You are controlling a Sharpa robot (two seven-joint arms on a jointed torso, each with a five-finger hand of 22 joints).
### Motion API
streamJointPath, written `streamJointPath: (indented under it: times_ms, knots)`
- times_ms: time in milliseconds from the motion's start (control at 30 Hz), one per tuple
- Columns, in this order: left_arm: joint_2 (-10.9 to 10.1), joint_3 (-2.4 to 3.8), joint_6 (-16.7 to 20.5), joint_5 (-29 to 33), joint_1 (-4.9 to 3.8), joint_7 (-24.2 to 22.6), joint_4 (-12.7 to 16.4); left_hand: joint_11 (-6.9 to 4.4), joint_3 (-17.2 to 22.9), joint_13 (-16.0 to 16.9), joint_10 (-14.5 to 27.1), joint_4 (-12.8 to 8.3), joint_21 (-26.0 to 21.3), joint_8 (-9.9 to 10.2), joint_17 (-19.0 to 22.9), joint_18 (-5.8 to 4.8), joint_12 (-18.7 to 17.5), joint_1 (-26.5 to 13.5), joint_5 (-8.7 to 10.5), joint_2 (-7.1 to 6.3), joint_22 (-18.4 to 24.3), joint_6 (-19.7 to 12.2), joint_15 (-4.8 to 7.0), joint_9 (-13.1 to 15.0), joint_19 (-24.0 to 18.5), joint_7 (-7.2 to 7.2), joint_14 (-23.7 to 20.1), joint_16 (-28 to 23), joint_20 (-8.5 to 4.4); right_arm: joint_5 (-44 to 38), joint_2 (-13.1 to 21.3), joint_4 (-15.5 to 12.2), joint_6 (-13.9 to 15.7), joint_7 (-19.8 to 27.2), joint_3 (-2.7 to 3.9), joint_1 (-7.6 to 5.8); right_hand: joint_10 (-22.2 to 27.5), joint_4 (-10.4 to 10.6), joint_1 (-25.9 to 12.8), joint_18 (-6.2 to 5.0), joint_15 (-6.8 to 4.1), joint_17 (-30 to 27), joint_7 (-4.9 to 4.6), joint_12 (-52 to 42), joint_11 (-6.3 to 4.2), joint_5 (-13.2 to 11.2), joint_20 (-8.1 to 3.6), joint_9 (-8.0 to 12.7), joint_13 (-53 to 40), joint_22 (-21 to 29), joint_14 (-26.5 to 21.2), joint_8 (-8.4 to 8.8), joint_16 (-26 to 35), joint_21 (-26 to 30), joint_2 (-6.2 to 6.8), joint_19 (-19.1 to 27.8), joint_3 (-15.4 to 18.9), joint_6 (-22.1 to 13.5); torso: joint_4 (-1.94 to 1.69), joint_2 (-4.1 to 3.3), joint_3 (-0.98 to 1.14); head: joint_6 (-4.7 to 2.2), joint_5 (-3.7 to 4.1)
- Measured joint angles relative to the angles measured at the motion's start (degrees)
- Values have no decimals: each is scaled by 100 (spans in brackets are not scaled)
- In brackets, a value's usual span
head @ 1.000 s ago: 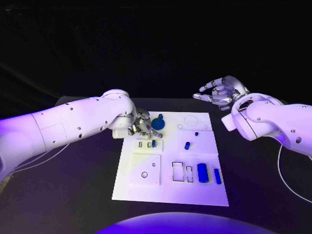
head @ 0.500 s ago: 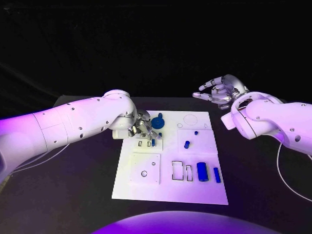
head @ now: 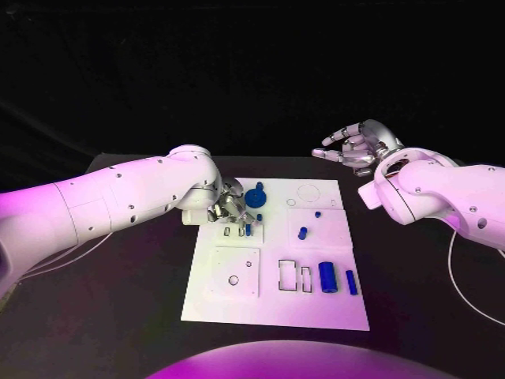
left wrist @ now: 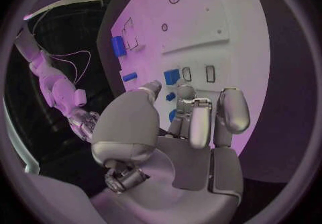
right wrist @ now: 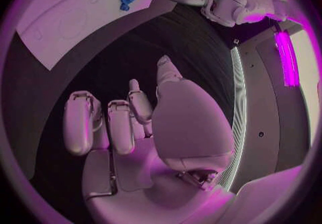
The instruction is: Assemble the parts on the task board
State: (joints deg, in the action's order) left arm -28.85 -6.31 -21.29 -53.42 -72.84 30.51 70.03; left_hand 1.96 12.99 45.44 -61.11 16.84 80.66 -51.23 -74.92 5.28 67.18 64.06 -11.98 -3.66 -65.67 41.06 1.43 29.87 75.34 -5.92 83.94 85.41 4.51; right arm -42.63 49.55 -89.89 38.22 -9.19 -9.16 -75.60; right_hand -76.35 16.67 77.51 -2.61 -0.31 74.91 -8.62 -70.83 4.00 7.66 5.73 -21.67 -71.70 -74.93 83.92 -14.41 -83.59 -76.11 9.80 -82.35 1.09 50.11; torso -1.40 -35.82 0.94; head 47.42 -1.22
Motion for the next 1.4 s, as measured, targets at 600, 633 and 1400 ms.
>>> streamJointPath:
  times_ms: [600, 633, 1400]
  knots:
    - [19, -7, -97, 62, 21, 16, -26, -7, 177, -9, 7, -17, 0, 0, 0, -1, 0, 260, 0, 104, -14, -21, 0, 16, 0, 22, 0, 0, 0, 1, -7, 10, -1, -10, 0, 4, 12, 0, 0, 0, 0, 0, 0, 0, -12, 0, 0, 0, 8, 1, 0, 0, 0, 0, 0, 0, 0, 0, 1, -3, 2, 7, 5]
    - [19, -7, -99, 65, 21, 17, -26, -20, 209, -11, 20, -16, 0, 0, 0, -1, 0, 294, 0, 128, -21, -21, 0, 19, 0, 22, 0, 0, 0, 1, -7, 11, -2, -12, 0, 4, 20, 0, 0, 0, 0, -1, 0, 0, -20, 0, 0, 0, 10, 1, 0, 0, 0, 0, 0, 0, 0, 0, 1, -3, 3, 9, 6]
    - [12, -5, -98, 211, 24, 21, -23, -50, 1300, -112, 52, -110, 0, 24, 0, 0, 0, 929, 30, 68, -70, -63, 2, 61, 0, 42, 2, 0, 0, 1, -11, 26, -14, -38, 0, 7, 20, 0, 0, 0, 0, 4, 0, -1, -20, 0, 0, 0, 9, 3, 0, 0, 0, 0, 0, -1, 0, 0, 2, -5, 5, 7, 5]
